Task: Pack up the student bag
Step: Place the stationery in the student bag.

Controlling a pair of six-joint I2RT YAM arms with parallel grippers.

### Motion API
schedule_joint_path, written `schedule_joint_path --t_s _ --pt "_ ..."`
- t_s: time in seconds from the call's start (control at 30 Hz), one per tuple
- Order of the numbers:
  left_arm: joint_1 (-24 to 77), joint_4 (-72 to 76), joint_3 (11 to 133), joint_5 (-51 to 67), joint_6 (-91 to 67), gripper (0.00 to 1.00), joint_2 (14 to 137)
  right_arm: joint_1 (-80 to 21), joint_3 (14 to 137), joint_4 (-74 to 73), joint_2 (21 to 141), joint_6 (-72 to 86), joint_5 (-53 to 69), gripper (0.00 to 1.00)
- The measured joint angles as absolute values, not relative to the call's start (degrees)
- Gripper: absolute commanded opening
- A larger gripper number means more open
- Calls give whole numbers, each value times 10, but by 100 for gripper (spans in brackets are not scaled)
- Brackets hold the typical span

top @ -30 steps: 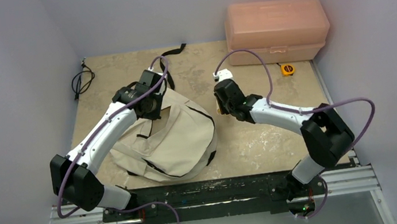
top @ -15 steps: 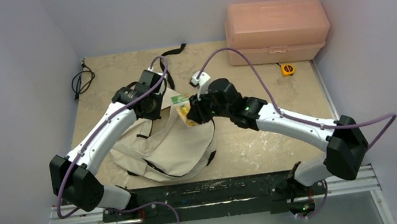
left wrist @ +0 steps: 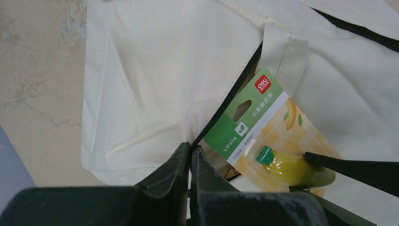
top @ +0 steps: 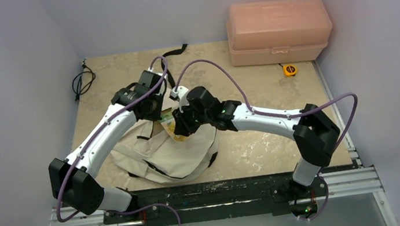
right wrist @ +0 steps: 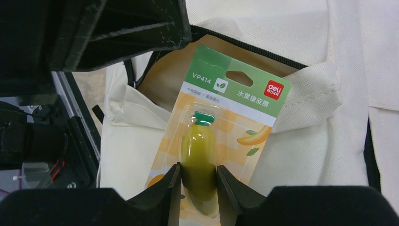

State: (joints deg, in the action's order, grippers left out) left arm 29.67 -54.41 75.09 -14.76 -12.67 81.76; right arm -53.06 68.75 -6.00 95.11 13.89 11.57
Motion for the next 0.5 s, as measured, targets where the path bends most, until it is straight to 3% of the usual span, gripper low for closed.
schedule_joint_path --t_s 0.27,0.43,0.5 --pt "296 -544 751 -139 -127 0 814 -534 701 -69 981 150 111 0" --pt "293 -541 751 -131 -127 0 811 -536 772 -86 1029 199 81 1" --pt "286 -536 751 -135 -130 0 811 -538 796 -91 1046 217 71 8"
